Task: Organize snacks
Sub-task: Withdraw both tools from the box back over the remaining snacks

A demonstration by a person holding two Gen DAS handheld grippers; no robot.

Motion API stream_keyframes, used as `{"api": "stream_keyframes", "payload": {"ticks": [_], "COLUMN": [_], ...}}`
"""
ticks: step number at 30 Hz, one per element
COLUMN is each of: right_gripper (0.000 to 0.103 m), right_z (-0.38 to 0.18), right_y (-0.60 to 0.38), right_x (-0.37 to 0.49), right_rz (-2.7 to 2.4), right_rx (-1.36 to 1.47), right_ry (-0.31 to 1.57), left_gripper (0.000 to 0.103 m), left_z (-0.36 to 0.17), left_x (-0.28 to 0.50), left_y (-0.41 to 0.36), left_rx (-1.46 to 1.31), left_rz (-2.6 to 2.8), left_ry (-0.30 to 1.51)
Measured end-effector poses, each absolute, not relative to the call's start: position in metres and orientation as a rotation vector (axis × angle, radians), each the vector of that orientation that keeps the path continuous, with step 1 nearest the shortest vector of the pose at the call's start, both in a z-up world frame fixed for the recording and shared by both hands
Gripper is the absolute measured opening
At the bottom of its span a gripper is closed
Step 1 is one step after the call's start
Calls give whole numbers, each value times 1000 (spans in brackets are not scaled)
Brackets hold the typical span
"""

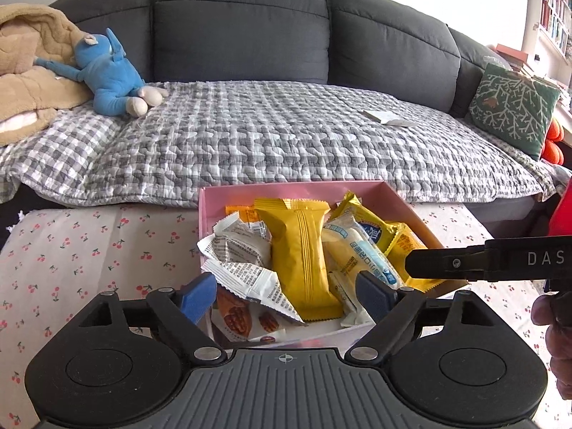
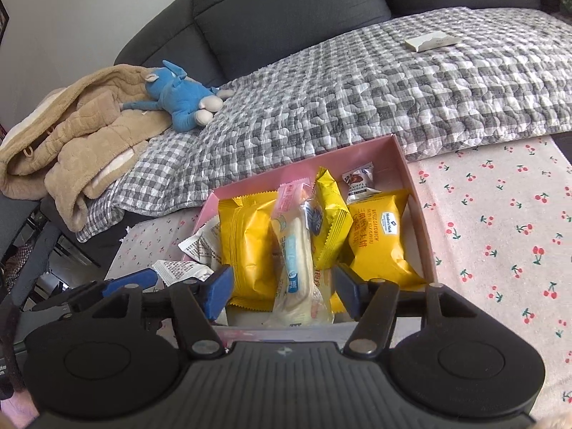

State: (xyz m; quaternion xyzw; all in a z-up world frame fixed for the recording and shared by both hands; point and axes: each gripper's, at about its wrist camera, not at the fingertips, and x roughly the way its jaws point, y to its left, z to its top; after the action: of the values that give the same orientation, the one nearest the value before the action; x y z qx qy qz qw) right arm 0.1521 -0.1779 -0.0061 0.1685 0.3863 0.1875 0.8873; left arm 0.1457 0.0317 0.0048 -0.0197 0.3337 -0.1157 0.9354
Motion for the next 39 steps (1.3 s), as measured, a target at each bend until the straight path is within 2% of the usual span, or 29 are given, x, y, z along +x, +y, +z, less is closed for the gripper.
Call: {"api": "stream_keyframes", "payload": {"ticks": [7, 16, 28, 39], "right_gripper": [80, 89, 94, 94], "right_z": [2, -1, -22, -51], "right_y": [-183, -182, -184, -192], "right_x": [128, 98, 59, 39], "right_rz": [335, 304, 297, 291], "right_rx": [307, 252, 148, 121], "right_ry": [809, 831, 794, 786], "left_gripper": [96, 99, 100, 100], "left_z": [13, 5, -31, -62], "left_x": [114, 80, 46, 43], "left_y": [31, 38, 42, 34], "left_rx": [-43, -57, -61, -87], "left_rz": [-243, -236, -187, -142], "left_ry": [674, 701, 749, 701]}}
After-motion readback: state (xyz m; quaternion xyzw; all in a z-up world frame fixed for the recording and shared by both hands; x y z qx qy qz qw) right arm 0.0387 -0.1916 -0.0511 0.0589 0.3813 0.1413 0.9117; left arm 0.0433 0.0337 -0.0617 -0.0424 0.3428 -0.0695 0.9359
